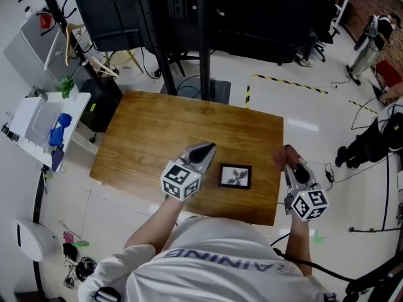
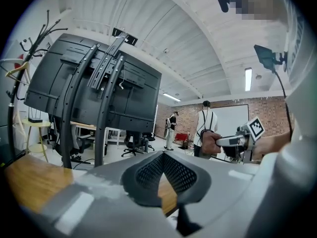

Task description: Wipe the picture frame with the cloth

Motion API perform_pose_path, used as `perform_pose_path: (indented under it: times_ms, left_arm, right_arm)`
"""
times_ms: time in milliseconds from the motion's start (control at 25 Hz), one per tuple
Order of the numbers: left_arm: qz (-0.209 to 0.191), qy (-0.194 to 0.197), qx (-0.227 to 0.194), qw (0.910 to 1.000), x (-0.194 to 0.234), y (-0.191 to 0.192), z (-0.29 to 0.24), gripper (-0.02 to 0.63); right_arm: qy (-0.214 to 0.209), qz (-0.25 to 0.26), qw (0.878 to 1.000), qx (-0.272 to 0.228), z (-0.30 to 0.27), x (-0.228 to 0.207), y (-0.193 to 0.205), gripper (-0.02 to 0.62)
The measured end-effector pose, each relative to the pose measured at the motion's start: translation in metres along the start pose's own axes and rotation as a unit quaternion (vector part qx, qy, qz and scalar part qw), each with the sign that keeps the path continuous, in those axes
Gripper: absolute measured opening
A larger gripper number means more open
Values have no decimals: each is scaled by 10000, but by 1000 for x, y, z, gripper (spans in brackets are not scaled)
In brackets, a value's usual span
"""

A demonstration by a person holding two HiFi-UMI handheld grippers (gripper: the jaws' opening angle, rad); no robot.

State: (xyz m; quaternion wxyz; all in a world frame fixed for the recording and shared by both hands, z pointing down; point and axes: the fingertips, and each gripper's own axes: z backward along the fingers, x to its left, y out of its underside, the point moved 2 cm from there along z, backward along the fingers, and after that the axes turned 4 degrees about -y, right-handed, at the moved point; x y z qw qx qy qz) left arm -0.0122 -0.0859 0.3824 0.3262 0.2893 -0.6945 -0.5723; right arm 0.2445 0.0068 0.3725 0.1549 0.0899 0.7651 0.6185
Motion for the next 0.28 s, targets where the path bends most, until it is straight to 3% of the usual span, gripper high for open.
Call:
perform_pose_path:
  times_ms: [280]
  left_arm:
    - [79,13,17,10000,5,3,-6,5]
  right_arm:
    - [3,6,10000,39,-4,-1,2,104]
